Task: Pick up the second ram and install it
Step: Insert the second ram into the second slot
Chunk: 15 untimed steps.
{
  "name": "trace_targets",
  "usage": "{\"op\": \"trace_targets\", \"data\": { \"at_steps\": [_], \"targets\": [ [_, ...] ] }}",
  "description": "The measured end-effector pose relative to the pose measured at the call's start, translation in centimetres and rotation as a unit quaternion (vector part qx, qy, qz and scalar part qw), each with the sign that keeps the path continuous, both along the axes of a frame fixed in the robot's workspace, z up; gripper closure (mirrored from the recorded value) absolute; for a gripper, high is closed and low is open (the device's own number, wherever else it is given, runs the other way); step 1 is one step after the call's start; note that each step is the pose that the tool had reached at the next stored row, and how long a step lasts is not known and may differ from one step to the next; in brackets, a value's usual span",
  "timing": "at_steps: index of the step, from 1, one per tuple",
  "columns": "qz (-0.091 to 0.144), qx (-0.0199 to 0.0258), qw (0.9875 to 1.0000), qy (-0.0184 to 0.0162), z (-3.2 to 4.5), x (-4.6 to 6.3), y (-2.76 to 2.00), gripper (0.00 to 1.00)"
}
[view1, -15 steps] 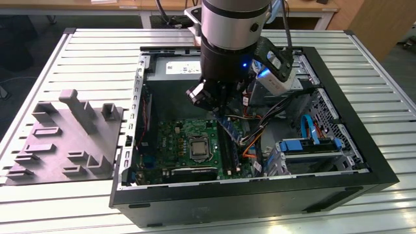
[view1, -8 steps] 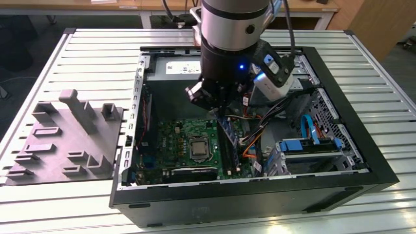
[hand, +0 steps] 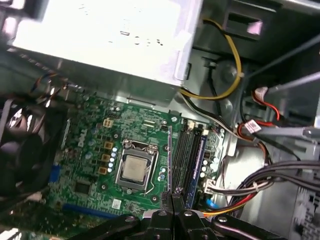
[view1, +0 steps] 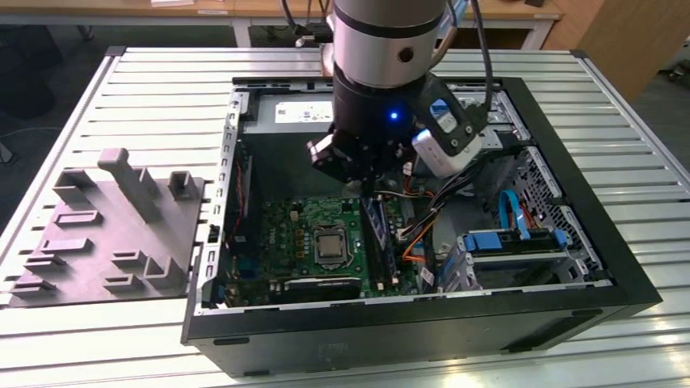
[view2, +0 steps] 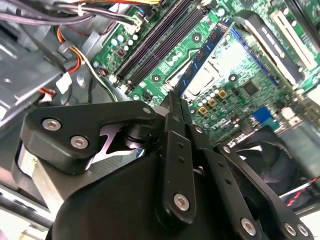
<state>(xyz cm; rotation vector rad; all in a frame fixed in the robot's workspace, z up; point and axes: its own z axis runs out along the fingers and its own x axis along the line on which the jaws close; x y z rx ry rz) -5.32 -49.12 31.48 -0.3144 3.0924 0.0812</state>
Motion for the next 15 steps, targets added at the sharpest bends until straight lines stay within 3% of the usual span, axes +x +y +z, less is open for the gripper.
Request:
{"op": "trace_targets", "data": {
  "at_steps": [4, 7, 15],
  "targets": [
    [-0.036, 0.0, 0.9994, 0.0, -0.26, 0.0, 0.0, 0.89],
    [-0.063, -0.0001, 0.998, 0.0001, -0.4, 0.0, 0.0, 0.89],
    [-0.068, 0.0001, 0.9977, 0.0, -0.5, 0.1, 0.0, 0.89]
  ]
}}
